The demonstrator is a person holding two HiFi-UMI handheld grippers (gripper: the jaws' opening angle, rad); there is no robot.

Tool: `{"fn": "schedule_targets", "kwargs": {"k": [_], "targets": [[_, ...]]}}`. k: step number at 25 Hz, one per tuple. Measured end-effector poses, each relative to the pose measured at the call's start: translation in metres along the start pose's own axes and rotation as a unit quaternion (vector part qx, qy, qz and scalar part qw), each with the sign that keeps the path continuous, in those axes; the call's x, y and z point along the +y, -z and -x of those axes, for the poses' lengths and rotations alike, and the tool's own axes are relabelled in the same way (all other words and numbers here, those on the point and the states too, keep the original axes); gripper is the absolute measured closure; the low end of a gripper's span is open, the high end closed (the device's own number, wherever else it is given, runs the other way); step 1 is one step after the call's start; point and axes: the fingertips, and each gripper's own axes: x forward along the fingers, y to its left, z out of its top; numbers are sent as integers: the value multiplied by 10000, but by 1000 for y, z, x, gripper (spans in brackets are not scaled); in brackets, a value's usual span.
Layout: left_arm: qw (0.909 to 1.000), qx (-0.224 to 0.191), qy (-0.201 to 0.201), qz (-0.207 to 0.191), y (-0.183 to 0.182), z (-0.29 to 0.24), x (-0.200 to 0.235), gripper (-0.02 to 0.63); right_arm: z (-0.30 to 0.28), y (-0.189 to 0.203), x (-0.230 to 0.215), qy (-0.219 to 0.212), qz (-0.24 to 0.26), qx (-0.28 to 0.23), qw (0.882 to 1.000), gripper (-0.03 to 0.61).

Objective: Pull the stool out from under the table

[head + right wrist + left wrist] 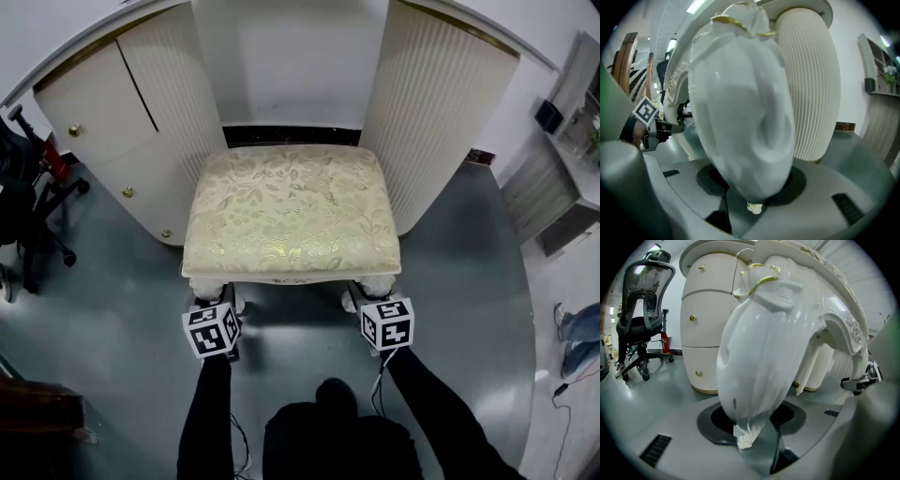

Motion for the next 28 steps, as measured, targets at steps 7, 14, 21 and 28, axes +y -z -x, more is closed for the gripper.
{"fn": "schedule_targets", "kwargs": {"k": [7,14,21,28], "targets": [[10000,54,-8,-2,-1,6,-2,416,5,0,0,-14,-26,55,10000,403],[9999,114,3,5,-1,9,-1,416,8,0,2,-3,-68,112,9999,403],[9998,195,-6,6,-3,17,-3,416,16,-1,4,-34,-111,190,9998,403],[9998,199,6,22,-2,15,-4,416,14,0,2,-16,-112,222,9997,403]]}}
